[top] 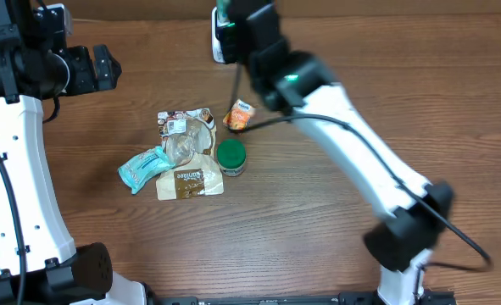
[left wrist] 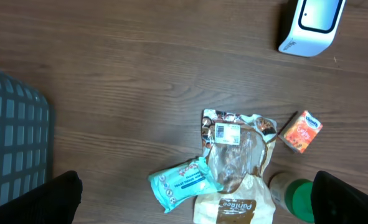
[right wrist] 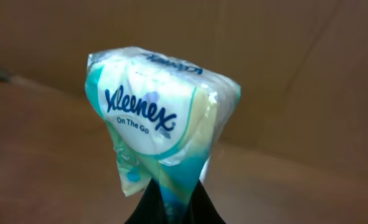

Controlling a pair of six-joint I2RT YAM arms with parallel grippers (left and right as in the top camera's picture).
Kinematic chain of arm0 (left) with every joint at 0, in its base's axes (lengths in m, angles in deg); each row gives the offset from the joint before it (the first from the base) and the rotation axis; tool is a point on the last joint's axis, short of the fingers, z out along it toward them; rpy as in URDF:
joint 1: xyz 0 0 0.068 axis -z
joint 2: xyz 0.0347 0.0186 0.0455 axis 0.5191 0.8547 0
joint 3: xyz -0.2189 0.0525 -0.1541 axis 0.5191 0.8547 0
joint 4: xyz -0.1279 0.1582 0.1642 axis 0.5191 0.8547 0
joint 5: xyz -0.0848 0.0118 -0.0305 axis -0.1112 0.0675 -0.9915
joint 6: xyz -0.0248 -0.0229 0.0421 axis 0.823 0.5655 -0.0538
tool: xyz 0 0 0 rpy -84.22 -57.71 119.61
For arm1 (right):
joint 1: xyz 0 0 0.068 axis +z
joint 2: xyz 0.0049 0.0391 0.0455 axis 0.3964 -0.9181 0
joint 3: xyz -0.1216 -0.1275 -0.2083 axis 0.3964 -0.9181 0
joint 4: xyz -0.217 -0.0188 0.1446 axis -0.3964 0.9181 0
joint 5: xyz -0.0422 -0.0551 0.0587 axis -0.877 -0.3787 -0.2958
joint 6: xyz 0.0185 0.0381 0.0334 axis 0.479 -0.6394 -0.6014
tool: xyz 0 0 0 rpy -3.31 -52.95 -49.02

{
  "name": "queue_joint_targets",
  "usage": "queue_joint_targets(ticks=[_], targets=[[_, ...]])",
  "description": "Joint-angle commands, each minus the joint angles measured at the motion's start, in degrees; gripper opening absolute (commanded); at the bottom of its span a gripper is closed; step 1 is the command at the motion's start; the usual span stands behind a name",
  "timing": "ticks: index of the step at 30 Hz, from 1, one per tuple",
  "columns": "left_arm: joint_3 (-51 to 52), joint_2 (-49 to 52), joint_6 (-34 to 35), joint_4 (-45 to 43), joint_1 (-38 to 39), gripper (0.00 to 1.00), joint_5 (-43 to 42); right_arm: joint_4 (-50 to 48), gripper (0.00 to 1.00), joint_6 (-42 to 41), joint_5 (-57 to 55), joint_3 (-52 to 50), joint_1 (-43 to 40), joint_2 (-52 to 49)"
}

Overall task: Scan the item barcode
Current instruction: 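Hold the Kleenex pack in front of the scanner window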

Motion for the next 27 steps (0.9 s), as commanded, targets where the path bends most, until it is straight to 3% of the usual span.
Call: queue_joint_targets(ticks=[1, 3, 6, 9, 14, 18, 27], targets=[[-0.9, -0.2, -1.3, -0.1, 0.1, 1.00, -0.4, -12.6, 0.04, 18.1, -14.6, 0.1, -0.8, -8.9], [-0.9, -0.2, -1.3, -0.1, 0.1, 1.00, -0.4, -25.8, 0.04, 32.1, -14.5, 0.1, -1.5, -14.5], [-0.9, -0.2, -1.3, -0.1, 0.1, 1.00, -0.4, -39.5, 0.04, 45.5, -11.9, 0.1, -2.6, -21.0], [-0.9, -0.2, -1.3, -0.1, 0.1, 1.00, -0.4, -47.1, 0.04, 53.9, -7.0, 0.0, -3.5, -27.0], [-0.9, -0.2, -1.3, -0.1, 0.1, 1.00, -0.4, -47.9, 0.04, 57.3, 0.2, 0.0, -5.7, -30.9], [-0.9, -0.2, -1.3, -0.1, 0.1, 1.00, -0.4, -48.0, 0.04, 65.2, 5.3, 0.0, -7.8, -33.2], [-0.9, -0.2, -1.3, -0.1, 0.1, 1.00, -0.4, -49.1, 0.04, 65.8, 5.2, 0.0, -7.4, -32.2]])
